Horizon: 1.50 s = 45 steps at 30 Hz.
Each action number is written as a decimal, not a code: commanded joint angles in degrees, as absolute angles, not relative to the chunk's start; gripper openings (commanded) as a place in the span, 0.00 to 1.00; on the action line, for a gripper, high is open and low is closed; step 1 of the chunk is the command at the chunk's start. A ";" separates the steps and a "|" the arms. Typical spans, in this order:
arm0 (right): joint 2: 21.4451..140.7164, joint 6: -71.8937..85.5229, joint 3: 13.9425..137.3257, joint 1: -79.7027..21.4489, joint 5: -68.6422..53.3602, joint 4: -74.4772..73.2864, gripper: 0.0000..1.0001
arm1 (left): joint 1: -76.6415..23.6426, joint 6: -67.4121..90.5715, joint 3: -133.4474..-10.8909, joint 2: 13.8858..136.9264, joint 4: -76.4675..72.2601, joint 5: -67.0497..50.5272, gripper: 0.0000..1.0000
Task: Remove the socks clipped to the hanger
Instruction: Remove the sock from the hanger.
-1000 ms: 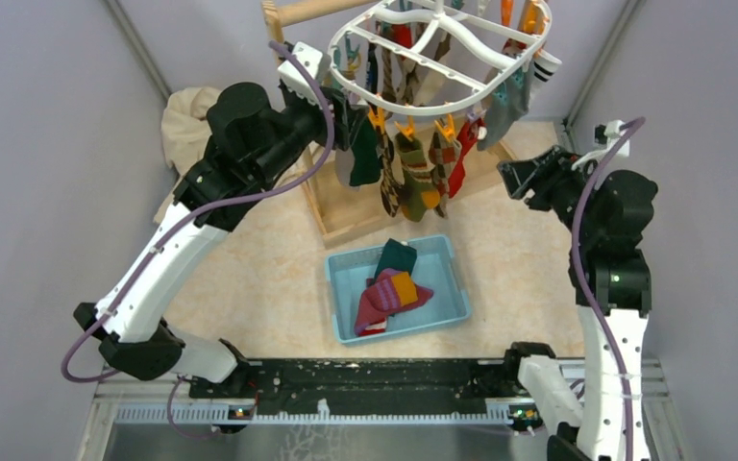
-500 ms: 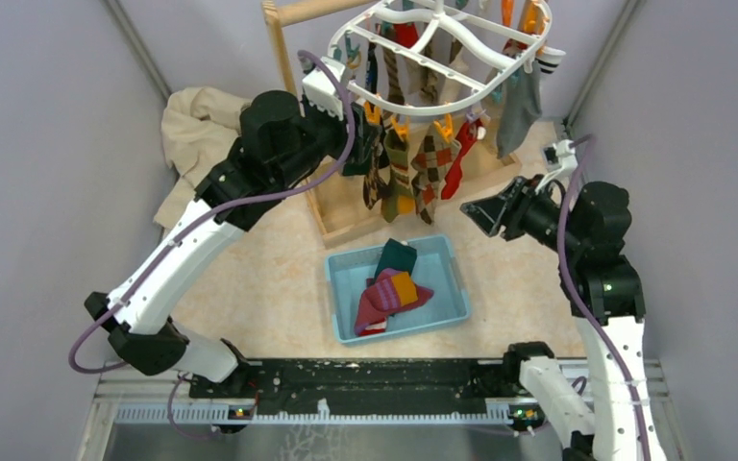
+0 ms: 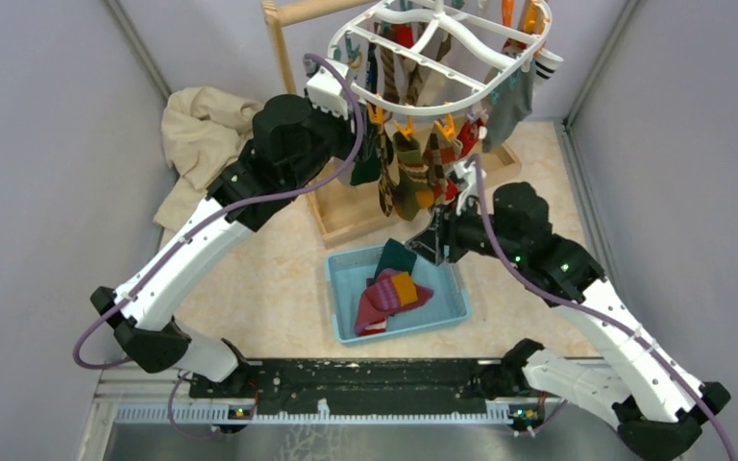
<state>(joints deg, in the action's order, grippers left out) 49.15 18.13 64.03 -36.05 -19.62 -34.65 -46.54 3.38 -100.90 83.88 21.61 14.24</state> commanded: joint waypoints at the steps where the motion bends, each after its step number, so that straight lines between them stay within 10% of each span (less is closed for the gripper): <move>1: 51.10 16.81 63.39 -41.49 -13.21 -29.32 0.48 | -46.98 3.95 -101.41 82.54 20.57 16.85 0.64; 6: 56.94 14.48 65.68 -56.01 -2.80 -28.71 0.50 | -46.98 3.96 -100.72 81.95 19.85 17.55 0.65; 26: 57.15 15.54 57.56 -55.93 19.28 -13.52 0.53 | -46.96 5.29 -100.14 83.20 19.15 18.99 0.70; 45: 58.75 17.05 58.18 -48.71 12.38 -10.06 0.54 | -47.73 9.35 -101.04 86.94 16.75 20.06 0.69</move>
<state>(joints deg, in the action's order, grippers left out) 58.30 16.38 56.62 -48.62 14.90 -14.28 -47.29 8.16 -99.46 86.78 20.10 18.55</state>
